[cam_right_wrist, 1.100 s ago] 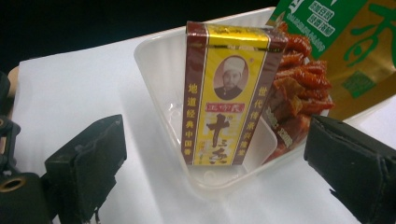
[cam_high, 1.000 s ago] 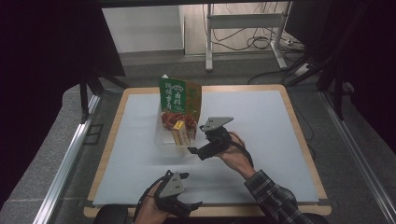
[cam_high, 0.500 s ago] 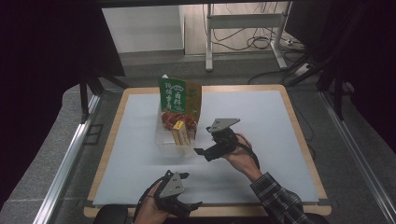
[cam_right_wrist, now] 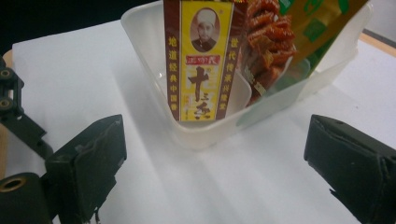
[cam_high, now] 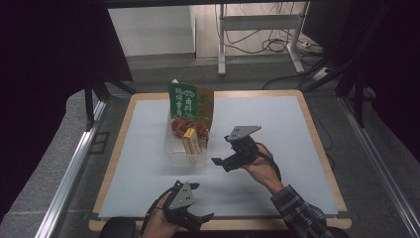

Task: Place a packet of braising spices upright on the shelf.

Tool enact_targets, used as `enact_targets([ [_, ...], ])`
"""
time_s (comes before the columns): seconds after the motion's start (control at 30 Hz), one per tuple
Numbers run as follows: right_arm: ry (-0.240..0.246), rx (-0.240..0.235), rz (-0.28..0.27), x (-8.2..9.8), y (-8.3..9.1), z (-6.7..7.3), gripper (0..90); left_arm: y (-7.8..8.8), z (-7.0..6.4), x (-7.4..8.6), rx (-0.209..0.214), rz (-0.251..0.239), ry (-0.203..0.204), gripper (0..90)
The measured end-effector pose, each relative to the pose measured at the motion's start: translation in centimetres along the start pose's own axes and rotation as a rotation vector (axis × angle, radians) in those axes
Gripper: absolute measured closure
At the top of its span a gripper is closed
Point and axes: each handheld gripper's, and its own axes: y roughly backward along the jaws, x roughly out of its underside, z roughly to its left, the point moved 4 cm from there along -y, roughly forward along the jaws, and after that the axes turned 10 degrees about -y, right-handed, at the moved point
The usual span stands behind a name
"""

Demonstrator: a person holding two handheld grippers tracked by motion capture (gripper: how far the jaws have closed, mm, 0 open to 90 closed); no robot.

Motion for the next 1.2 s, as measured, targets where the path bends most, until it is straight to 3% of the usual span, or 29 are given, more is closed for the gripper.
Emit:
enact_targets([
  [0.47,-0.060,0.028,0.015,0.9,0.9,-1.2,3.0,0.0,0.2,0.2,-0.006,0.015,0.002,1.3],
  [1.2,-0.079,0.062,0.028,2.8,4.0,-1.5,0.0,0.1,0.5,0.3,-0.018,0.021,0.010,1.2],
])
